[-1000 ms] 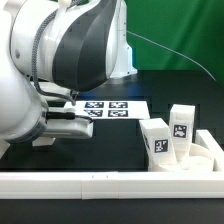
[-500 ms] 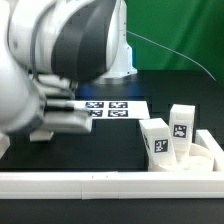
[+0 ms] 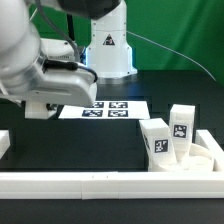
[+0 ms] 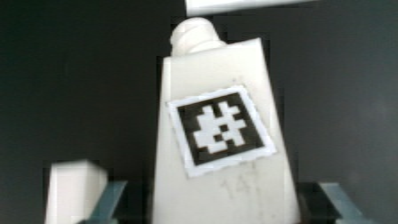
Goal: Assemble stool
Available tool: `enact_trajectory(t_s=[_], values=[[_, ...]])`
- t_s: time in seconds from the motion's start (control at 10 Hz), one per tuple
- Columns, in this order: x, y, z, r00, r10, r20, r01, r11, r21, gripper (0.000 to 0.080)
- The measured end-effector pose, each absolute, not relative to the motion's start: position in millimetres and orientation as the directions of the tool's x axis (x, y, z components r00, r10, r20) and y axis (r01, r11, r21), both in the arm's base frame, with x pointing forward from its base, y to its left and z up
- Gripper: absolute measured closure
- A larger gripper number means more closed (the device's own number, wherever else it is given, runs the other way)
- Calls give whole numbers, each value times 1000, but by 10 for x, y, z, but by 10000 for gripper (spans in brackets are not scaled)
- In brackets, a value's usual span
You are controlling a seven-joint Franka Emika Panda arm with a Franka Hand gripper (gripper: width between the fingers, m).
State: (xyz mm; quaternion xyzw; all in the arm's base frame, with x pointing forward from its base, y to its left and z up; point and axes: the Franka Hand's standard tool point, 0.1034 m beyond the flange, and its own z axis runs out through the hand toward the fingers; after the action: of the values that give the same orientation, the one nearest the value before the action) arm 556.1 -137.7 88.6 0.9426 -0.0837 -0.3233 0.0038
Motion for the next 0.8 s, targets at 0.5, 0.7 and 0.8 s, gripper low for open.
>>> enact_trajectory(t_s=[0.5, 0.7, 0.8], values=[[6019, -702, 1693, 914, -249, -320, -250, -967, 38, 475], [6122, -693, 1759, 959, -249, -134, -249, -968, 15, 475], [6147, -688, 1743, 966, -248, -68, -248, -969, 11, 475]])
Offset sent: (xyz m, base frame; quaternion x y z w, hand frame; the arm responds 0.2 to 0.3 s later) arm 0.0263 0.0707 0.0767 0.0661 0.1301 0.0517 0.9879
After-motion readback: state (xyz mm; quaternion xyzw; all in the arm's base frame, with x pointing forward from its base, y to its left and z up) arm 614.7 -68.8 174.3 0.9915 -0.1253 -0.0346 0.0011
